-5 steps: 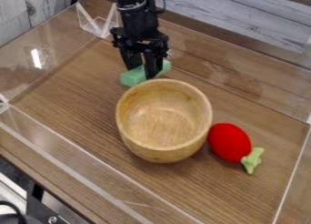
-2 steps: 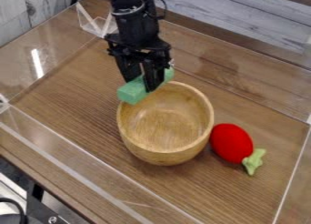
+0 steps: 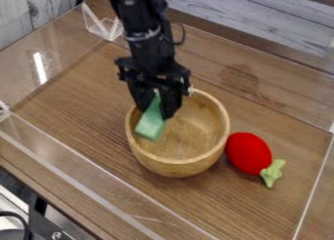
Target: Put the green block in the brown bowl
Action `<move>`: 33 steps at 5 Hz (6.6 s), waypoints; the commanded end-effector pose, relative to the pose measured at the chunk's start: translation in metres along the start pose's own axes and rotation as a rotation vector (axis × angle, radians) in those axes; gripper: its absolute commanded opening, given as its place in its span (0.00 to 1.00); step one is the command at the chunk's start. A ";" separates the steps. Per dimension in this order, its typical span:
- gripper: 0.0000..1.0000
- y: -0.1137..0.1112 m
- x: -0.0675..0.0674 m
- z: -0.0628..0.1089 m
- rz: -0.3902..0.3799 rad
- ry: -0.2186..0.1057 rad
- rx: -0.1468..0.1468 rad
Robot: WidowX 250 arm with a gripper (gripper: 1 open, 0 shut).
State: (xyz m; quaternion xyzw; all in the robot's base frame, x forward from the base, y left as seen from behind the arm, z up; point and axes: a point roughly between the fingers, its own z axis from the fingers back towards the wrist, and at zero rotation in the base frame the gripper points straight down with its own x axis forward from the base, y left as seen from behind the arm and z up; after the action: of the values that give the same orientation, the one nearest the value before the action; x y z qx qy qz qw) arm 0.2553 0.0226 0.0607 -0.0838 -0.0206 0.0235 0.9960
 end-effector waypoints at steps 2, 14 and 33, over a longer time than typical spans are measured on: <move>0.00 0.005 0.007 0.003 -0.113 -0.019 0.024; 1.00 -0.011 0.033 -0.004 -0.057 -0.017 0.067; 1.00 0.073 0.062 0.075 -0.073 -0.237 0.133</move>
State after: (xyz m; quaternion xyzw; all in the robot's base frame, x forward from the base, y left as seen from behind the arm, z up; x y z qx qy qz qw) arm 0.3027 0.1089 0.1096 -0.0242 -0.1138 0.0049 0.9932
